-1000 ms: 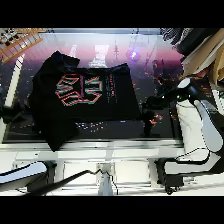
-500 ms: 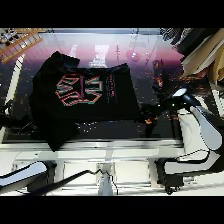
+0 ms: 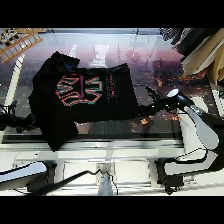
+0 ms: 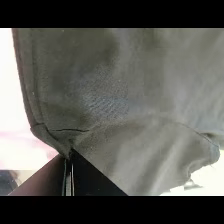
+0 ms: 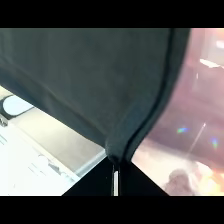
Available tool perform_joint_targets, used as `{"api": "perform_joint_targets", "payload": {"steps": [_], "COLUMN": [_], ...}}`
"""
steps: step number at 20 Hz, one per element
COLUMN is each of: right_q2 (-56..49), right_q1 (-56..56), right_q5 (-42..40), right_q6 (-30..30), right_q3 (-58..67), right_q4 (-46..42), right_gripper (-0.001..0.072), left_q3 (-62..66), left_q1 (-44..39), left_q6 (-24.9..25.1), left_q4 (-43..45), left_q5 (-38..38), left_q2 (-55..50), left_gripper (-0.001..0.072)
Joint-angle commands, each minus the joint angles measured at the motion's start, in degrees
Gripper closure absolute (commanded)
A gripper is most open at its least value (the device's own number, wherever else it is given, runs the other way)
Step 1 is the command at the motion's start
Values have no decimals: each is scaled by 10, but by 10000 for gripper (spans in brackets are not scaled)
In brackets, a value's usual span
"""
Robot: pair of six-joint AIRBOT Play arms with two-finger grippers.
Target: Fold the clothes and pants, and hang the long-sleeved shirts on hangers.
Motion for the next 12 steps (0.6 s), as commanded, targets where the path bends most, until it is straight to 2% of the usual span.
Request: {"api": "perform_joint_targets", "payload": {"steps": [1, 5, 7, 9, 12], "right_q2": [27, 118, 179, 248, 344], "right_q1": [5, 5, 5, 5, 5], "right_q5": [-5, 31, 53, 53, 15], "right_q6": [10, 17, 30, 47, 76], "right_q3": [15, 83, 141, 223, 369], "right_q4": [3, 3, 3, 3, -2], "right_gripper": [701, 702, 702, 702, 702], "left_q3": [22, 101, 154, 205, 288], "left_q1": [22, 50, 64, 82, 107], "left_q6": [12, 67, 84, 87, 97], "left_q4": [-74, -243, -389, -621, -1044], "left_q5": [-42, -136, -186, -200, -161], "left_q2": [30, 89, 123, 163, 217], "left_gripper": [699, 701, 702, 702, 701]}}
